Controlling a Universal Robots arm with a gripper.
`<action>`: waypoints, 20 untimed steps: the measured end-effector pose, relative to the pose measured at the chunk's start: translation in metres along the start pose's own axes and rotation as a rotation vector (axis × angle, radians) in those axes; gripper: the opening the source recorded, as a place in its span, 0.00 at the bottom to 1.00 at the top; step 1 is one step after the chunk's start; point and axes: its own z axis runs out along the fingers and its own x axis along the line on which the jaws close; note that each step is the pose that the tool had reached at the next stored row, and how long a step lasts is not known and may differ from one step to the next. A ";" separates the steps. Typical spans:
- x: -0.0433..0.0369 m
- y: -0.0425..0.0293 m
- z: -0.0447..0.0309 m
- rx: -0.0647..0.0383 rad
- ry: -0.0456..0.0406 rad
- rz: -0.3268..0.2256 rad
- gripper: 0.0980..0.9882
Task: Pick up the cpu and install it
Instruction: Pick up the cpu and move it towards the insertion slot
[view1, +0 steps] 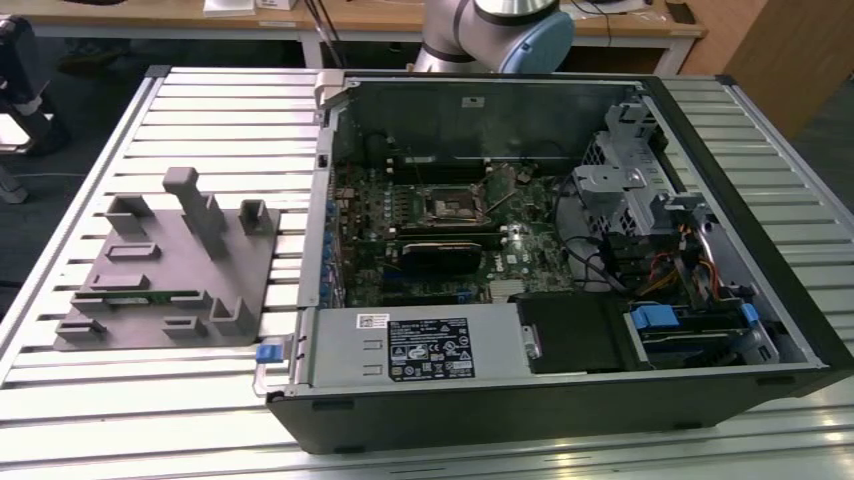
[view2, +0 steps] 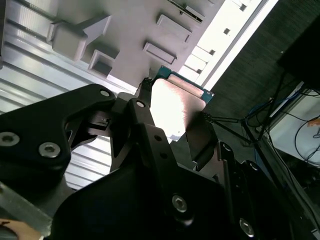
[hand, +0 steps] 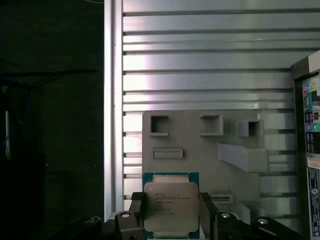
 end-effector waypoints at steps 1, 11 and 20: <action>0.0001 0.0003 -0.0033 0.000 0.0000 0.000 0.48; -0.0044 0.0015 -0.0183 0.000 -0.0003 0.004 0.48; -0.0184 0.0019 -0.0184 -0.004 -0.0002 0.004 0.48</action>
